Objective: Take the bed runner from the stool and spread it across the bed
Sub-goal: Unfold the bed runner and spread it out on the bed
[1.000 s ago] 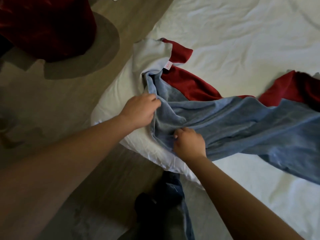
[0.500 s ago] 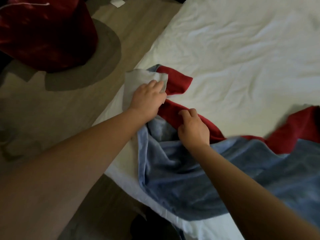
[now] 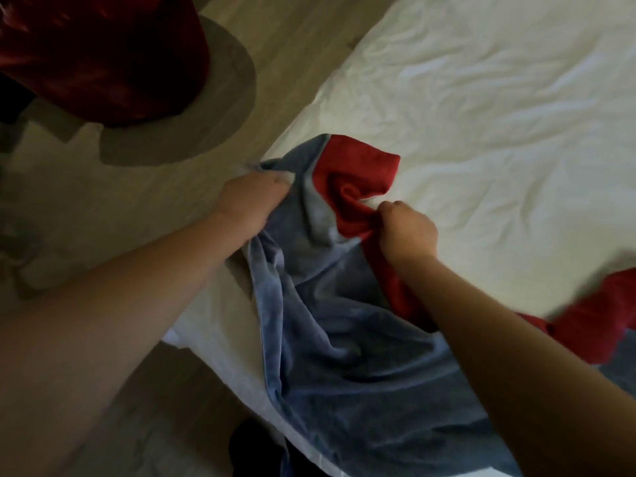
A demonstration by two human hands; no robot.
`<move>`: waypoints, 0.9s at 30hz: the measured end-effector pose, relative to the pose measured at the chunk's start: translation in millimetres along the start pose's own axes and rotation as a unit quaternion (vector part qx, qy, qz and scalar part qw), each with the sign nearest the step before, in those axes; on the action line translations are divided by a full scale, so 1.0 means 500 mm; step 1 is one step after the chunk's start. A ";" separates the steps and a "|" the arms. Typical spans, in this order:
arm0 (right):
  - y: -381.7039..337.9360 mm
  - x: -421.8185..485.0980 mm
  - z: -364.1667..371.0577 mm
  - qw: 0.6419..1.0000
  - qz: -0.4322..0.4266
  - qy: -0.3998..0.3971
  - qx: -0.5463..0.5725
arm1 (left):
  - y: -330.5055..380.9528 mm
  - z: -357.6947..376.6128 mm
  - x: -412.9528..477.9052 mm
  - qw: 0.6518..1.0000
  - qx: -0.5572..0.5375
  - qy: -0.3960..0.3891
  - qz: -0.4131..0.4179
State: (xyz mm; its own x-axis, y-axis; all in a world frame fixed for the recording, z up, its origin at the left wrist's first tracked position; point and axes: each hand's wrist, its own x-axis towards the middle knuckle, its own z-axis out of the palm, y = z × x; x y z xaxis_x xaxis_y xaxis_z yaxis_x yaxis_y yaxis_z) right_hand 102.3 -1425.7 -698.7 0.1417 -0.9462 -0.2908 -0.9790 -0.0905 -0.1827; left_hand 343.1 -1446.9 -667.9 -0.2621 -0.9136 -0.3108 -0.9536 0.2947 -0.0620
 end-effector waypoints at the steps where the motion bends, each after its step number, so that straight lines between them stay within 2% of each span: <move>1: 0.017 0.006 -0.009 1.000 0.016 0.011 -0.001 | -0.018 0.008 -0.013 1.000 0.010 -0.014 -0.023; 3: 0.051 0.016 -0.026 0.998 0.058 0.036 0.004 | -0.047 0.024 -0.044 0.998 0.021 -0.039 -0.054; 6: 0.077 0.029 -0.045 0.991 0.129 0.045 0.017 | -0.078 0.045 -0.085 0.996 0.048 -0.067 -0.042; 8: 0.069 0.028 -0.050 0.989 0.143 0.038 0.014 | -0.091 0.055 -0.108 0.995 0.040 -0.074 -0.049; 14: -0.013 0.015 -0.060 0.989 0.119 0.080 0.035 | -0.118 0.052 -0.133 0.996 0.068 0.063 -0.019; 19: -0.096 0.046 -0.061 0.997 0.019 0.073 0.008 | -0.107 0.034 -0.086 0.989 0.001 0.148 0.011; 24: -0.167 0.082 -0.034 0.993 -0.071 0.021 -0.095 | -0.066 0.055 -0.021 0.986 -0.127 0.066 -0.091; 27: -0.192 0.106 -0.016 0.995 -0.039 0.013 -0.088 | -0.066 0.093 -0.001 0.978 -0.154 0.019 -0.137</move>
State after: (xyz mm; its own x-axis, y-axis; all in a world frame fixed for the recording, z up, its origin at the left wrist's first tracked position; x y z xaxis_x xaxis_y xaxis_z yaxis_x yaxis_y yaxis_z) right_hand 202.8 -1469.4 -689.1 0.2166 -0.9417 -0.2575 -0.9760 -0.2150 -0.0349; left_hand 381.5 -1443.1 -709.9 0.0096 -0.9582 -0.2860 -0.9866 -0.0557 0.1536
